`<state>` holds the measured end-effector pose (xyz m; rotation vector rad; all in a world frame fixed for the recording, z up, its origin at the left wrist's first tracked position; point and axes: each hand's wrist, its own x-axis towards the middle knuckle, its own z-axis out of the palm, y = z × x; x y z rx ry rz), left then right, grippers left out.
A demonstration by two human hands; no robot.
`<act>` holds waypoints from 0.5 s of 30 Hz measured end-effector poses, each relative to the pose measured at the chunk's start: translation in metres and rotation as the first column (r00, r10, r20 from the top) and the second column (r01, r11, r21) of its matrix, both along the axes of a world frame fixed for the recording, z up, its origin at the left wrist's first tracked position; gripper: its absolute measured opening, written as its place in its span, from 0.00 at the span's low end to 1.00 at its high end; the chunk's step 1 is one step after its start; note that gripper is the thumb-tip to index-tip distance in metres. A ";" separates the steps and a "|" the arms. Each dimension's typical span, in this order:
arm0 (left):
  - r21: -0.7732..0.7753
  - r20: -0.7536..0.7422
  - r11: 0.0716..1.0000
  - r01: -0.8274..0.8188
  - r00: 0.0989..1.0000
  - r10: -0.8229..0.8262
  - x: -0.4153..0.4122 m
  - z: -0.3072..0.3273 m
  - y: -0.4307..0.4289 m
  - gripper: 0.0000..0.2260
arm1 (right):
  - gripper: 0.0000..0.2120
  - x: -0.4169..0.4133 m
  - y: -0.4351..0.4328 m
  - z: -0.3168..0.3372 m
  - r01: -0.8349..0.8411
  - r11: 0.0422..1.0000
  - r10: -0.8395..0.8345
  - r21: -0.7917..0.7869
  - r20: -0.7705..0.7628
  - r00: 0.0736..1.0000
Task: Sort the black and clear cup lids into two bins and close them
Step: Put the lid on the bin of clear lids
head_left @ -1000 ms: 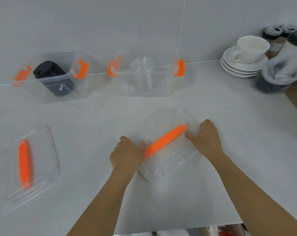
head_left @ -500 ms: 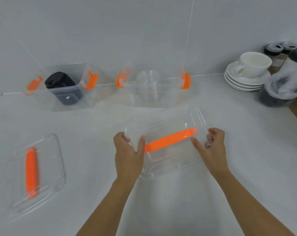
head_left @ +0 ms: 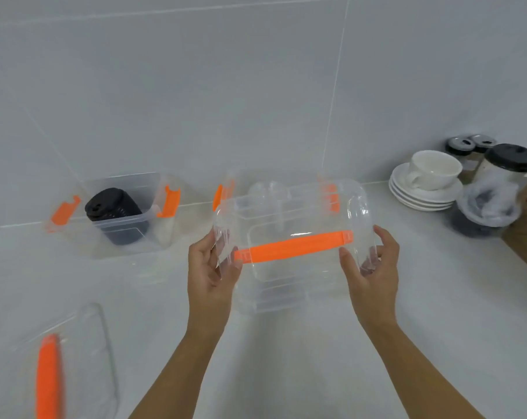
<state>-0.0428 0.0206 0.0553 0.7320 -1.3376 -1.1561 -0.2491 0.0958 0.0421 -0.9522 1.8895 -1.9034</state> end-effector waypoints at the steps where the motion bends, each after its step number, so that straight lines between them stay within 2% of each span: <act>1: -0.001 -0.010 0.999 0.042 0.999 -0.042 0.000 0.004 -0.007 0.23 | 0.25 0.001 -0.005 0.005 0.010 1.000 -0.010 -0.011 0.004 1.000; 5: -0.046 0.009 0.984 0.170 0.985 -0.170 -0.005 0.025 -0.033 0.27 | 0.25 0.002 -0.024 0.023 0.044 0.998 -0.044 -0.043 0.008 0.999; 10: 0.015 -0.057 0.986 0.169 0.984 -0.168 -0.016 0.047 -0.070 0.26 | 0.26 0.003 -0.059 0.045 0.083 0.995 -0.082 -0.059 0.006 0.997; 13: 0.014 -0.013 0.988 0.154 0.988 -0.153 -0.022 0.062 -0.095 0.27 | 0.27 0.003 -0.081 0.057 0.080 0.994 -0.078 -0.074 0.040 0.996; 15: 0.031 0.014 0.989 0.146 0.989 -0.146 -0.025 0.067 -0.112 0.27 | 0.28 0.003 -0.095 0.063 0.095 0.994 -0.095 -0.050 0.006 0.995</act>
